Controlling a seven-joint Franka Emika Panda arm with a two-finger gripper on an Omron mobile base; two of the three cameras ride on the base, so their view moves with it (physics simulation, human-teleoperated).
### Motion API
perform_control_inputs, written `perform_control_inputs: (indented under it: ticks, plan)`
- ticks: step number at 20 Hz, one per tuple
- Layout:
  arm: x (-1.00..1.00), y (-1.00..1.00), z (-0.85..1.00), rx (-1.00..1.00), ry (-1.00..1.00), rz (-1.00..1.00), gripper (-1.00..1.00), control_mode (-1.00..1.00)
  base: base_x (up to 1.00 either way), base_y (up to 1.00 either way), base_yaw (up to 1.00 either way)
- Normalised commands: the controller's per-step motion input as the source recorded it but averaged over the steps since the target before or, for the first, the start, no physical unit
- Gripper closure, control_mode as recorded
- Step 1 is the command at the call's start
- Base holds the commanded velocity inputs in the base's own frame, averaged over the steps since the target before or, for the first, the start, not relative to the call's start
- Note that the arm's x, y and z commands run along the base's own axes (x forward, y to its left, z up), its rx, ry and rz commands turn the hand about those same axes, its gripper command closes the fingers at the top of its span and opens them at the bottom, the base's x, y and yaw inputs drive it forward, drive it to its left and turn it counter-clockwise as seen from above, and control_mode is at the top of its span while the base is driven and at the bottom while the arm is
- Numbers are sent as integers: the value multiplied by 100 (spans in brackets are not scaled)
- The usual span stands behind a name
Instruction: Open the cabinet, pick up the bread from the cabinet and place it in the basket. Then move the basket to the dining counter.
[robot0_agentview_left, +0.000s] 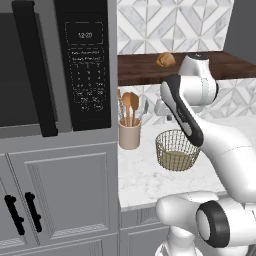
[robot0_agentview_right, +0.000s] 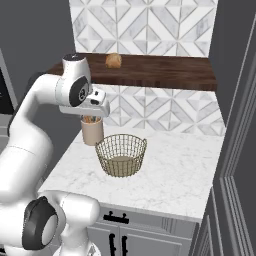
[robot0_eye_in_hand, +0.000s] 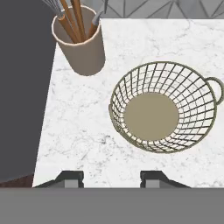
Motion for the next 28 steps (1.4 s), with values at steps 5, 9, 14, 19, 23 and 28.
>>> perform_control_inputs:
  ticks: [5, 9, 14, 19, 23, 28]
  plan:
    - [-15, -3, 10, 0, -5, 0, -100, -100, 0, 0, 0]
    - [-38, -1, 68, 0, -15, 0, -100, -100, 0, 0, 0]
    - [-43, -6, 70, 1, -20, 0, -100, -100, 0, 0, 0]
    - [-8, 0, 68, 0, -25, 0, -100, -100, 0, 0, 0]
    - [20, 0, 59, 1, -22, 0, -100, -100, 0, 0, 0]
    - [36, -8, 61, 1, -7, -2, -100, -100, 0, 0, 0]
